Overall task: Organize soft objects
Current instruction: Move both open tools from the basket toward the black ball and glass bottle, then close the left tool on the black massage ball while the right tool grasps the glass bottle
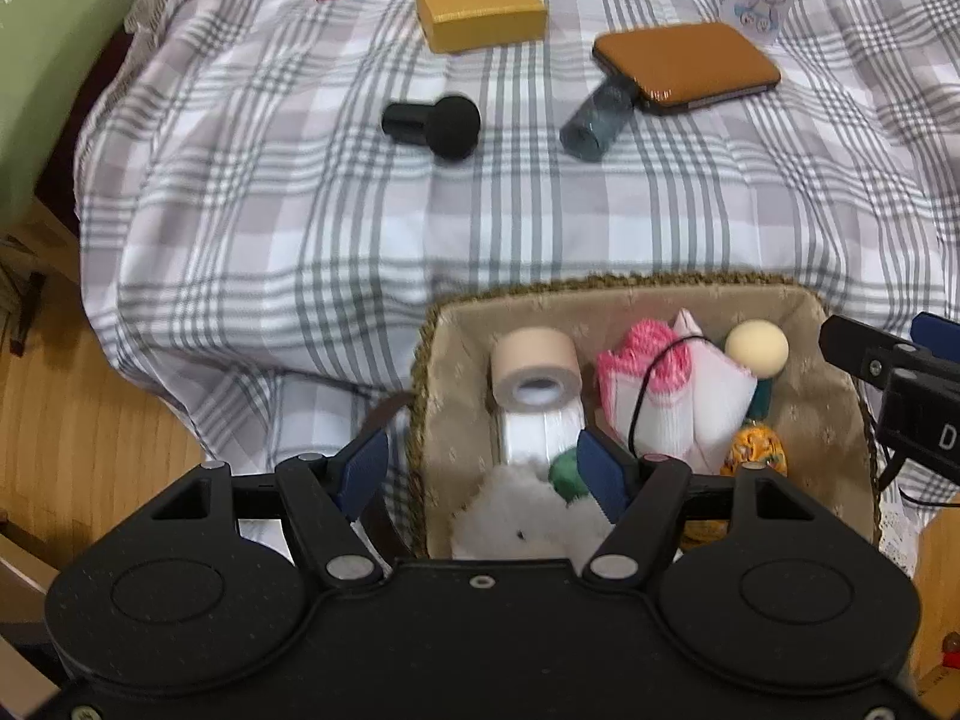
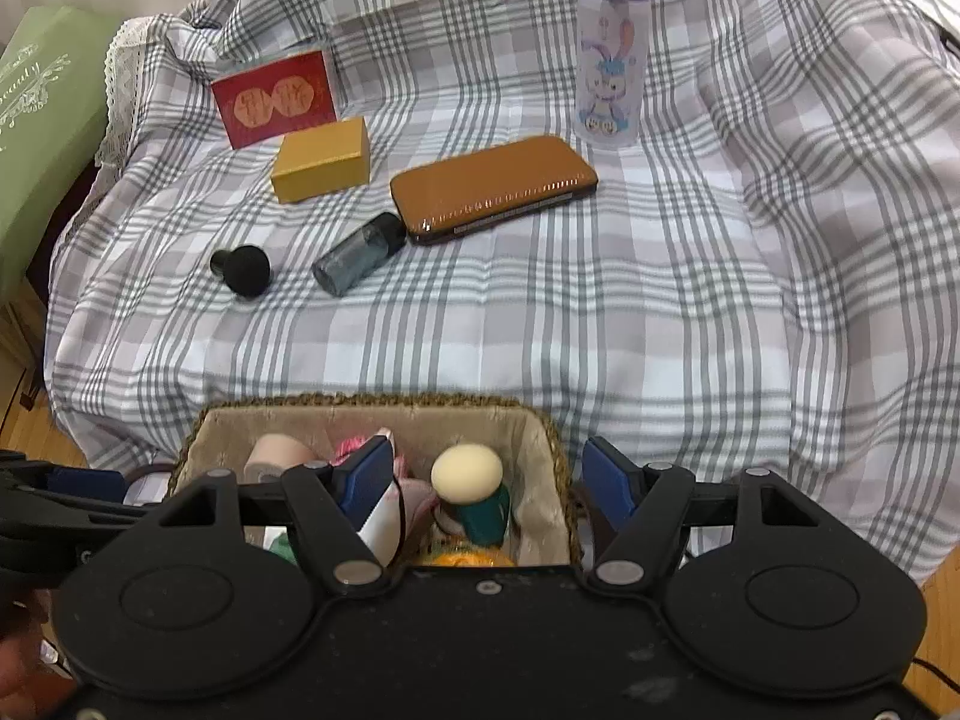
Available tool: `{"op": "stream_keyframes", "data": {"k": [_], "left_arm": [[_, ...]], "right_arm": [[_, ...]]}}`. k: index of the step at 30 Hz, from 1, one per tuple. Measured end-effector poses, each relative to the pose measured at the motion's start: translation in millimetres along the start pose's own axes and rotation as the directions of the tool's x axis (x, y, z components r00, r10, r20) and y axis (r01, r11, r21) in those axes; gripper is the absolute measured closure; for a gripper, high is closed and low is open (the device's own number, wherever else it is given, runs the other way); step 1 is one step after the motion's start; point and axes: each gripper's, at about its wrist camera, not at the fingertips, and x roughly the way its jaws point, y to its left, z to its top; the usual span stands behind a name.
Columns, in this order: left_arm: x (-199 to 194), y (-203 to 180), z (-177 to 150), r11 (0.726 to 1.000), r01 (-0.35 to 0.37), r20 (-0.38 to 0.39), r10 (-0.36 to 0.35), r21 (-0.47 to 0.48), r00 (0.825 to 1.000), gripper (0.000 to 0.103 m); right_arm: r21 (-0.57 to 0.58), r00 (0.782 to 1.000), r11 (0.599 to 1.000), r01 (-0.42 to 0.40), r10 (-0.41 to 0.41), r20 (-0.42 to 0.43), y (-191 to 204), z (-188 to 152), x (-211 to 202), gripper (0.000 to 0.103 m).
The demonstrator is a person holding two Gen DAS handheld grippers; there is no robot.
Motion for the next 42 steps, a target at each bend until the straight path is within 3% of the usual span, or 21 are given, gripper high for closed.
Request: {"op": "stream_keyframes", "data": {"k": [12, 23, 42], "left_arm": [[-3, 14, 29, 0.998, -0.055, 0.117, 0.055, -0.008, 0.992, 0.037], [23, 26, 64, 0.994, -0.110, 0.163, 0.112, -0.021, 0.980, 0.036], [63, 26, 106, 0.994, -0.025, 0.234, -0.001, 0.107, 0.972, 0.036]], "right_arm": [[-0.041, 0.998, 0.999, -0.007, 0.009, 0.063, 4, 22, 1, 0.033], [-0.062, 0.998, 0.998, -0.016, 0.020, 0.056, 13, 34, 19, 0.032], [-0.173, 0.998, 0.984, -0.031, 0.039, 0.043, 44, 64, 61, 0.032]]}}
